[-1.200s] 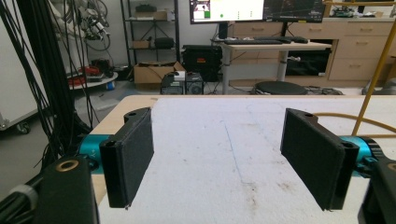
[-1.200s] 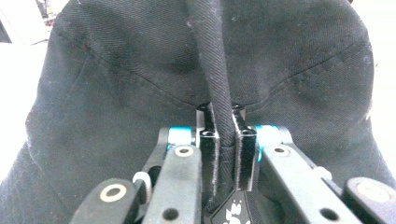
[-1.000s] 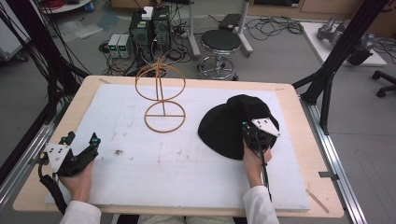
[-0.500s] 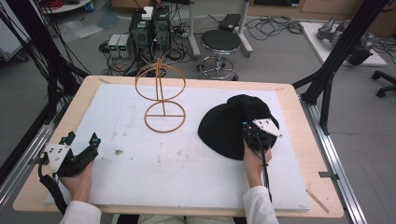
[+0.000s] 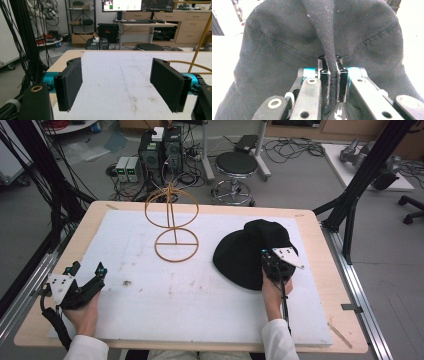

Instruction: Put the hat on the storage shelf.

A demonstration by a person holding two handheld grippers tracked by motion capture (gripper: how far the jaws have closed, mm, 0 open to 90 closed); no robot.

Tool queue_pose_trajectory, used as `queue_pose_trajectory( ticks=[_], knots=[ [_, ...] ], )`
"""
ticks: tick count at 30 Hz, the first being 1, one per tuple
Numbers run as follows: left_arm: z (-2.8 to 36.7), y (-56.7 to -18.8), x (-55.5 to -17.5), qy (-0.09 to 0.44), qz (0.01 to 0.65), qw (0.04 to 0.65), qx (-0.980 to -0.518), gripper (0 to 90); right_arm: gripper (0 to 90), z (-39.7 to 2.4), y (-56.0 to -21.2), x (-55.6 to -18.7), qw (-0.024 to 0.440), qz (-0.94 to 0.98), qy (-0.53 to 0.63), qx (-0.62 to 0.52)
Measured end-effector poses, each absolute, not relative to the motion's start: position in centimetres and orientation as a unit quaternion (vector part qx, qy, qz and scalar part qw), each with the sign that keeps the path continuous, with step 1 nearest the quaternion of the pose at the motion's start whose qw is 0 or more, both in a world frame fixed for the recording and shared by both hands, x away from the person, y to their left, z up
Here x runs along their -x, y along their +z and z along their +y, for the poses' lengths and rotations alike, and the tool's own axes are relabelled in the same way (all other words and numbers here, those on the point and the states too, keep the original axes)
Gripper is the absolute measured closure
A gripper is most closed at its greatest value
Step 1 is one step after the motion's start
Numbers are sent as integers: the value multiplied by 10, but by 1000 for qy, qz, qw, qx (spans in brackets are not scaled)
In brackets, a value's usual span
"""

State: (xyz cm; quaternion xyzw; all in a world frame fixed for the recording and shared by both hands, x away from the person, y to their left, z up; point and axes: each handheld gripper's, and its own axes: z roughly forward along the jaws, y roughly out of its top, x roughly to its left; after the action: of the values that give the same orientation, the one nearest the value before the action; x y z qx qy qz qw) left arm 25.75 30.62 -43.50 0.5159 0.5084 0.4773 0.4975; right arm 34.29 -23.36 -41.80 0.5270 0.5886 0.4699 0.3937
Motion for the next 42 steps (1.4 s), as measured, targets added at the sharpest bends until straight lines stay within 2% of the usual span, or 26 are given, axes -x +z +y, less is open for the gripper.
queue_pose_trajectory(
  ticks=[10, 24, 42],
  knots=[
    [307, -435, -258, 476, 510, 497, -517, 261, 861, -243, -400, -335, 411, 561, 504, -512],
    [306, -435, -259, 473, 511, 497, -518, 261, 861, -237, -354, -322, 430, 526, 573, -459],
    [306, -436, -260, 468, 514, 501, -516, 261, 862, -233, -329, -310, 449, 468, 636, -418]
  ],
)
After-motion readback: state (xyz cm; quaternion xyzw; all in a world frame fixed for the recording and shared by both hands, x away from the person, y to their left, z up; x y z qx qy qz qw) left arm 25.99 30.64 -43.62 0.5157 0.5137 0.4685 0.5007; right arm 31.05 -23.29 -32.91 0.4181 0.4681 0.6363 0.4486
